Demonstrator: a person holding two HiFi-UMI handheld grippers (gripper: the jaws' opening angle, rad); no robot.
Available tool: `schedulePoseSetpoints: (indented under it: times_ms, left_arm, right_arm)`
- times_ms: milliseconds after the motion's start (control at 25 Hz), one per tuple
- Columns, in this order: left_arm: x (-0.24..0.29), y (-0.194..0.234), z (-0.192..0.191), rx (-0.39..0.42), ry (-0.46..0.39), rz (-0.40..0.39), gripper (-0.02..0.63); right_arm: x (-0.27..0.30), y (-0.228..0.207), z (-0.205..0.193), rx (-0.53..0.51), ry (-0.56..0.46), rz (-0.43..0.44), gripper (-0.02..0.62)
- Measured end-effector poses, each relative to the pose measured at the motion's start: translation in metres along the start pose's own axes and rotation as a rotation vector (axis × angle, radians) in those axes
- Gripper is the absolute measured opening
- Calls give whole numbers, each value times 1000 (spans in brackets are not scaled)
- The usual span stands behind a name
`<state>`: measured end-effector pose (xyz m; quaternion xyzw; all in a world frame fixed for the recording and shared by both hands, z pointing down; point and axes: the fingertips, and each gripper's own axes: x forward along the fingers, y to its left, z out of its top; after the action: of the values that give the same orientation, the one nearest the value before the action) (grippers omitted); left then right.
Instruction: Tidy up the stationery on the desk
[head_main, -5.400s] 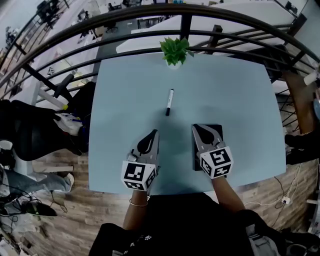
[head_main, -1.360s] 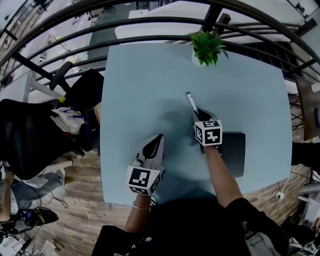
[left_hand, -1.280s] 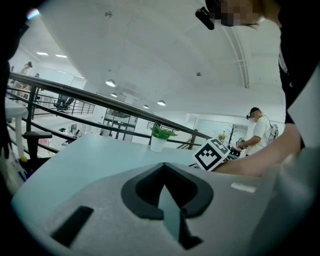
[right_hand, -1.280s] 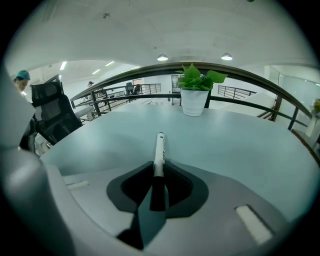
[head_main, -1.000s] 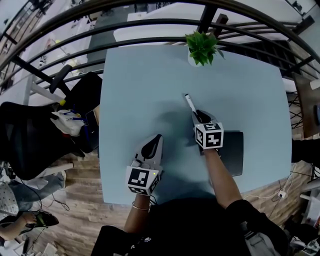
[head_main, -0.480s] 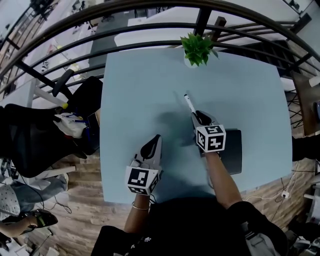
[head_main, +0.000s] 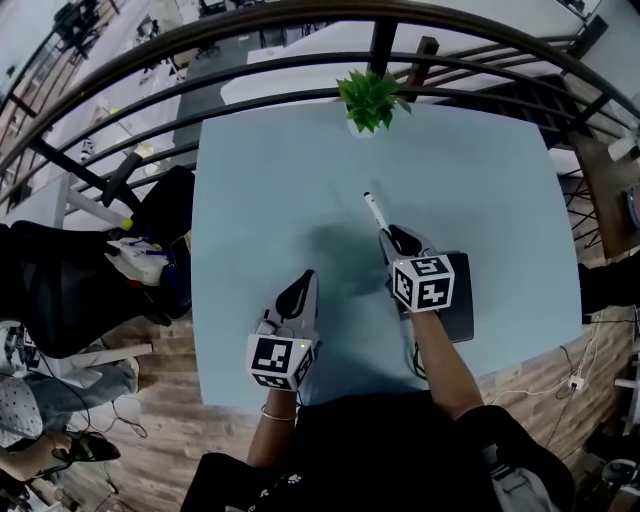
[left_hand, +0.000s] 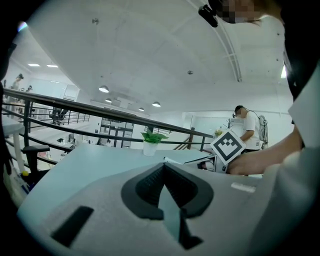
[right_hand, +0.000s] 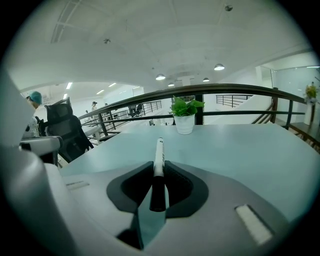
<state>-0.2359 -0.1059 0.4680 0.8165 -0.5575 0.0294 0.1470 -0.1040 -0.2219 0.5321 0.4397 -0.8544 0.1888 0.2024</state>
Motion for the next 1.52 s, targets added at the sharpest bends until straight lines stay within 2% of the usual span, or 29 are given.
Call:
schedulePoseSetpoints:
  times_ms: [1520]
  left_arm:
    - [42,-109,-7,80,33,-52,-8]
  right_arm:
    - [-126,-104,-31,110,-88,-69,81]
